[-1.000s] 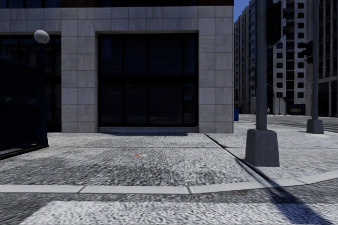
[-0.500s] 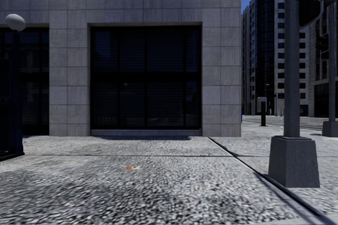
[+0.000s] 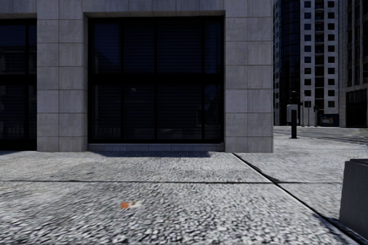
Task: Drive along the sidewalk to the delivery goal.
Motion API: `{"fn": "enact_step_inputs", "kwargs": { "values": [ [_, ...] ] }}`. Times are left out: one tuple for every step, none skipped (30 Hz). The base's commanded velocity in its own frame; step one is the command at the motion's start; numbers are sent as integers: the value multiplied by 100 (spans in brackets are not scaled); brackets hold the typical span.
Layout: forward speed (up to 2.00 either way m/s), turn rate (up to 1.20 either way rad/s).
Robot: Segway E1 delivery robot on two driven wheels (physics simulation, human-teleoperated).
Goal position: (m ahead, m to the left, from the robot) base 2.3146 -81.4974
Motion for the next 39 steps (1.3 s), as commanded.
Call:
{"fn": "enact_step_inputs", "kwargs": {
  "values": [
    [136,0],
    [136,0],
    [136,0],
    [136,0],
    [136,0],
    [136,0],
    [136,0],
    [136,0],
    [136,0],
    [136,0],
    [136,0],
    [136,0],
    [136,0],
    [136,0],
    [136,0],
    [136,0],
    [136,0],
    [136,0],
    [136,0],
    [136,0],
    [136,0],
    [136,0],
    [136,0],
    [136,0],
    [135,0],
    [135,0],
    [135,0],
    [135,0],
    [135,0],
    [135,0],
    [135,-18],
    [135,-18],
    [135,-62],
    [134,-83],
    [134,-100],
    [134,-106],
    [134,-106],
    [134,-107],
    [134,-108]
  ]
}}
